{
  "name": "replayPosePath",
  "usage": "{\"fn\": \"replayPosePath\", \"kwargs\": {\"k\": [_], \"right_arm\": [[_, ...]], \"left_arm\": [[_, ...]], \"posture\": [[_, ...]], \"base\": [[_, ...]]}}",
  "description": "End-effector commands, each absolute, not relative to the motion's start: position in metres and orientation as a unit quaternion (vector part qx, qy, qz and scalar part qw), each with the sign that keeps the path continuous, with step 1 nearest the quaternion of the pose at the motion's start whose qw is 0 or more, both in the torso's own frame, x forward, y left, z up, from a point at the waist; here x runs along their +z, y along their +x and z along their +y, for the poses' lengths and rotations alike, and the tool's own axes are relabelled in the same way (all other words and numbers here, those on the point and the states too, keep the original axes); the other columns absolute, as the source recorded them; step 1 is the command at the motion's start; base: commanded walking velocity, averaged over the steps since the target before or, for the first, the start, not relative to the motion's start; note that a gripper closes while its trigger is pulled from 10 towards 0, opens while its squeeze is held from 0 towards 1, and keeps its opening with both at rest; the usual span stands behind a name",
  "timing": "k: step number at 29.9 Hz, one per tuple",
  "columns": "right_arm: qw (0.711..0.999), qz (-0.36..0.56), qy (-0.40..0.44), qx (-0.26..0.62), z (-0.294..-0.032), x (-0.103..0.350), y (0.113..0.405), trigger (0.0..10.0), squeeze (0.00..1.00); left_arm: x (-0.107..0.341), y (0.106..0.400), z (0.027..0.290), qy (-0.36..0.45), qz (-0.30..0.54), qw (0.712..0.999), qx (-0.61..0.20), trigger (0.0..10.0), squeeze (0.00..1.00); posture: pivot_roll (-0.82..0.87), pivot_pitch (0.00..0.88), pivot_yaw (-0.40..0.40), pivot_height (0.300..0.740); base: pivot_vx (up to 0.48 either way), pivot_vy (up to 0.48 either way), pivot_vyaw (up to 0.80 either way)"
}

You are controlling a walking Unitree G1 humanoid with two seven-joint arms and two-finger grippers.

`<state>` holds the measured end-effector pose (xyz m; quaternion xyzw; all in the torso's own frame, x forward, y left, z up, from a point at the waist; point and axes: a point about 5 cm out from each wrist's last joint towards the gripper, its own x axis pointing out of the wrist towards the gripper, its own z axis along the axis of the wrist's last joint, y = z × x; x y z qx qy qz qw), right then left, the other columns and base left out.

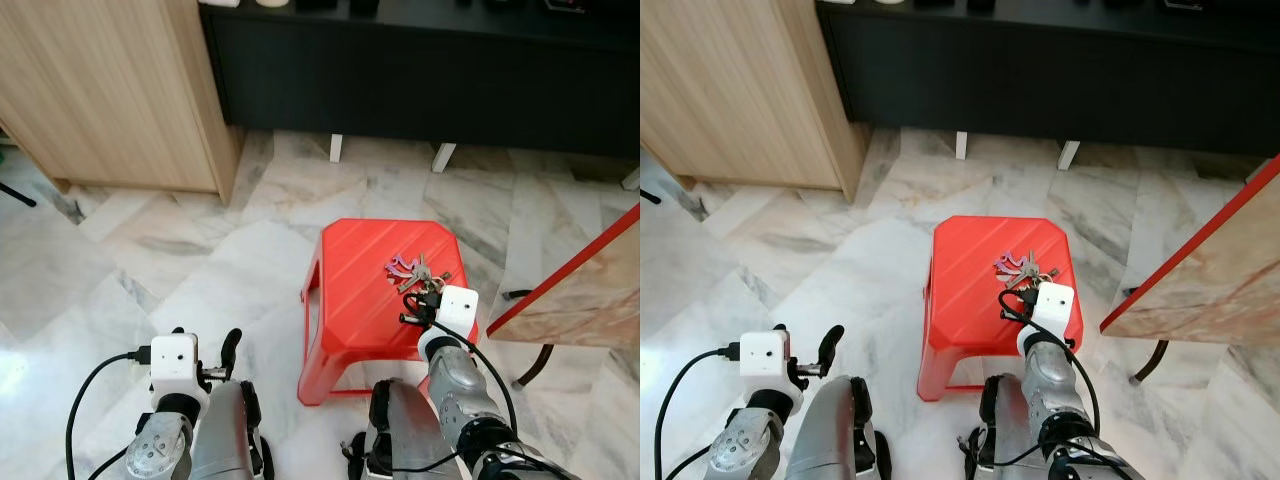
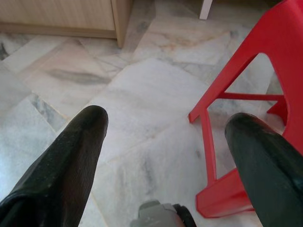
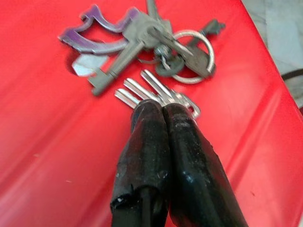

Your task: Hang keys on a hook

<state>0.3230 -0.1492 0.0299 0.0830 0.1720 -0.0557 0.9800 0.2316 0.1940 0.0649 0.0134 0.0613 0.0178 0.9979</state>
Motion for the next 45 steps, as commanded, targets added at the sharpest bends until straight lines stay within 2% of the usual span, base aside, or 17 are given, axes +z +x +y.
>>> {"fn": "replayPosePath", "kwargs": {"k": [1,17,27,45], "right_arm": [[0.976,0.192,0.083,-0.065,-0.154,0.024,0.320,10.0,0.00],[0.979,0.175,0.092,-0.046,-0.150,0.034,0.328,10.0,0.00],[0.973,0.201,0.097,-0.053,-0.151,0.008,0.301,10.0,0.00],[0.975,0.184,0.102,-0.066,-0.155,0.005,0.281,10.0,0.00]], "left_arm": [[0.062,0.225,0.193,0.015,0.076,0.997,0.012,10.0,0.00],[0.062,0.219,0.190,0.014,0.089,0.996,0.009,10.0,0.00],[0.061,0.223,0.190,0.015,0.090,0.996,0.009,10.0,0.00],[0.061,0.229,0.187,0.011,0.086,0.996,0.007,10.0,0.00]], "posture": [[0.13,0.319,-0.074,0.594],[0.13,0.334,-0.076,0.594],[0.12,0.313,-0.081,0.594],[0.10,0.301,-0.083,0.594]], "base": [[0.000,0.000,0.00],[0.000,0.000,0.00],[0.000,0.000,0.00],[0.000,0.000,0.00]]}}
